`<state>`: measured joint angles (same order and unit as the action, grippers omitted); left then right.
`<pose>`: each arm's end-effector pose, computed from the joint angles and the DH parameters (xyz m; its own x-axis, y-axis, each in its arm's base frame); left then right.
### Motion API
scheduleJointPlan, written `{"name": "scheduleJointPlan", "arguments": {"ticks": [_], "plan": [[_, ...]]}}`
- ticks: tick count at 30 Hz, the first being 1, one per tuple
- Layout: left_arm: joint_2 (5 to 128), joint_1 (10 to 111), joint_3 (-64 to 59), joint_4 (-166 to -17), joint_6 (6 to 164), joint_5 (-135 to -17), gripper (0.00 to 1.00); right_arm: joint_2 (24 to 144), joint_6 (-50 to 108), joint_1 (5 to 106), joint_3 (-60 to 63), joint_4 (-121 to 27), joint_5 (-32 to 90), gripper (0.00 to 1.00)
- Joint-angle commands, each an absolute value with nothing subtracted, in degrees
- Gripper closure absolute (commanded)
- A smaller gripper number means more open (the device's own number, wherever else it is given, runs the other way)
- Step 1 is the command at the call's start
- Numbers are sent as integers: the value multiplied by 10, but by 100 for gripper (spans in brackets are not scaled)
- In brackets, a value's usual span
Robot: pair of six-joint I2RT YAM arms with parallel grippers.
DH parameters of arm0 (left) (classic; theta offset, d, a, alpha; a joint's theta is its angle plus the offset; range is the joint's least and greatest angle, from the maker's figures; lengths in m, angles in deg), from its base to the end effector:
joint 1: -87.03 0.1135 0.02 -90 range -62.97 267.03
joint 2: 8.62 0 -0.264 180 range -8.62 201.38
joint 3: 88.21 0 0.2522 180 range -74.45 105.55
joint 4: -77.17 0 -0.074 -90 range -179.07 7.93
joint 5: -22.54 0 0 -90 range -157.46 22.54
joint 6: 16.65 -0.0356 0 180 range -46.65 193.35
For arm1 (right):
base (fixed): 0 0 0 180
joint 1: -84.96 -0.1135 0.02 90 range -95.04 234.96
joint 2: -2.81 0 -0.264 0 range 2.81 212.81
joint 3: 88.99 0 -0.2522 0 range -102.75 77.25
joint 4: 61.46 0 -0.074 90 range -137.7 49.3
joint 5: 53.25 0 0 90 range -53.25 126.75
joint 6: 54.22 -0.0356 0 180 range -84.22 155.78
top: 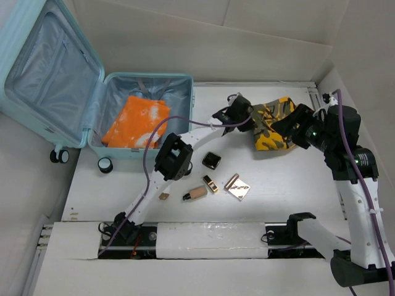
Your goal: Pack the luggage
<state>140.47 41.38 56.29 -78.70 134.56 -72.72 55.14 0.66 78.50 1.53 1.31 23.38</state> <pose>0.4128 -0.4270 0.1763 -0.8351 -0.3942 -0.3837 0.0756 0.6087 -0.7898 0.1557 0.0259 0.4278 -0.5336 0.5029 -0.6800 -0.0118 0.7995 0.6005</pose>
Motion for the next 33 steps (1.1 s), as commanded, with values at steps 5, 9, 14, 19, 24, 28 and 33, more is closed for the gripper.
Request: {"name": "scheduleJointPlan", "arguments": {"ticks": [5,9,14,19,24,28,33], "plan": [[1181,470,580,-836,1236,-742,100,554,15,780,16,-10,202,24],[1167,579,650,-836,1241,-827,100,567,20,780,21,-16,186,24],[1131,712,657,-856,1267,-909,100,583,26,780,2,-21,181,24],[1098,823,644,-879,1291,-942,100,605,26,780,-25,-32,167,24],[1012,873,477,-930,1282,-949,100,618,26,774,-31,-50,154,24],[954,915,273,-1010,1280,-974,100,624,26,763,-31,-50,149,24],[855,948,68,-1051,1240,-986,100,624,26,749,-19,-55,149,24]]}}
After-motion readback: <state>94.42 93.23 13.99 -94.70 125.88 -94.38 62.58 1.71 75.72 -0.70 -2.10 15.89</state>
